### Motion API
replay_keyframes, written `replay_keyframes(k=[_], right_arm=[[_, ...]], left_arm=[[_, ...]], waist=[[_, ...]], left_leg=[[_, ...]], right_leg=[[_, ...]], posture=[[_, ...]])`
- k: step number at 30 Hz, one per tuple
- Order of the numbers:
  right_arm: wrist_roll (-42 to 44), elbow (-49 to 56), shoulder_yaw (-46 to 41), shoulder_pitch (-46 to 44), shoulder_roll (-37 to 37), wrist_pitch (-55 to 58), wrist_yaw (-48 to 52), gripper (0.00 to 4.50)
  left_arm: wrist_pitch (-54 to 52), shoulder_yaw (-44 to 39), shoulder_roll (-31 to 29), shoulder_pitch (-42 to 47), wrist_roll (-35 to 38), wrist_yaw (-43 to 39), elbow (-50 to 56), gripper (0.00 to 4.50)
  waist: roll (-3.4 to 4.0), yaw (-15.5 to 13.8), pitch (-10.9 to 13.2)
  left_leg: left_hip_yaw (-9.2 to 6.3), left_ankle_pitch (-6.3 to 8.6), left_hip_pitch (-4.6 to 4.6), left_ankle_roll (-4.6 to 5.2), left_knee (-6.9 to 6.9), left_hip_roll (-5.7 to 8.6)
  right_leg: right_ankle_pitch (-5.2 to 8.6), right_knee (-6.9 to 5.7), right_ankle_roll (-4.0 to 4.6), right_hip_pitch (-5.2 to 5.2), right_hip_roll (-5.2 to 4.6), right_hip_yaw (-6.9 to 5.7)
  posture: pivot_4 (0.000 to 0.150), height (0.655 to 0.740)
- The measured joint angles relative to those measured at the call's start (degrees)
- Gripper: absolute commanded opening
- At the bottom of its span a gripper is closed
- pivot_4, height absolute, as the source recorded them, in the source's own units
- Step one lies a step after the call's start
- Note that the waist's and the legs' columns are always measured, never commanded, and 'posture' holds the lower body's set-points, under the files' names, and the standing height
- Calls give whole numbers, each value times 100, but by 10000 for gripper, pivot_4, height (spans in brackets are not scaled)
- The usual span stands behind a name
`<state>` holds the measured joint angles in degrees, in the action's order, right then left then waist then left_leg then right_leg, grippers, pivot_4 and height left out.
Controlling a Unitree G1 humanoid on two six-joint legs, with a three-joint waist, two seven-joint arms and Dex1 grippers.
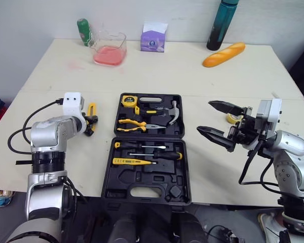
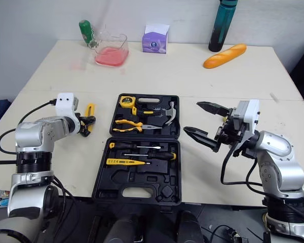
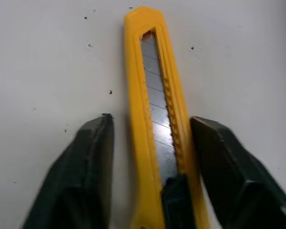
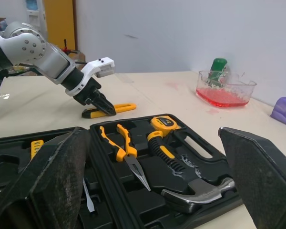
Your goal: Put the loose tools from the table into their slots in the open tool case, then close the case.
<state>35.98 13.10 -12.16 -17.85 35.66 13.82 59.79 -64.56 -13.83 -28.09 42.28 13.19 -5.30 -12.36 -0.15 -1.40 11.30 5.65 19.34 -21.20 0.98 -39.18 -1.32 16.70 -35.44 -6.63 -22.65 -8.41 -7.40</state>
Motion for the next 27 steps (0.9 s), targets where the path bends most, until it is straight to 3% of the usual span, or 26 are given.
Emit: replay_keyframes(k=[12, 16, 21, 27], right_arm=[[-88, -137, 7, 257, 190, -149, 405, 45000], [-136, -207, 6, 341, 266, -268, 564, 45000], [-163, -257, -38, 475, 411, -385, 705, 45000], [-204, -241, -169, 936, 809, -513, 1083, 45000]], left_arm=[[425, -511, 95, -408, 272, -315, 534, 12575], [485, -553, -245, -588, 491, -752, 1144, 12575], [1153, -482, -778, -1040, 773, -1772, 1854, 12575], [2470, -123, -1599, -2037, 1316, -3966, 2810, 12575]], waist=[[-13, 16, 5], [-20, 24, 9], [-20, 21, 9], [-19, 14, 10]], left_leg=[[2, 0, -3, 1, 0, -4], [2, 0, -3, 0, 1, -5], [3, 0, -2, 0, 1, -7], [5, 3, -5, 1, 3, -9]], right_leg=[[0, 1, 0, -2, 0, 0], [0, 3, 0, -3, 0, 0], [0, 4, 0, -3, 0, 1], [0, 15, 1, -2, 0, -1]], posture=[[1500, 7400], [1500, 7400], [1500, 7400], [1500, 7400]])
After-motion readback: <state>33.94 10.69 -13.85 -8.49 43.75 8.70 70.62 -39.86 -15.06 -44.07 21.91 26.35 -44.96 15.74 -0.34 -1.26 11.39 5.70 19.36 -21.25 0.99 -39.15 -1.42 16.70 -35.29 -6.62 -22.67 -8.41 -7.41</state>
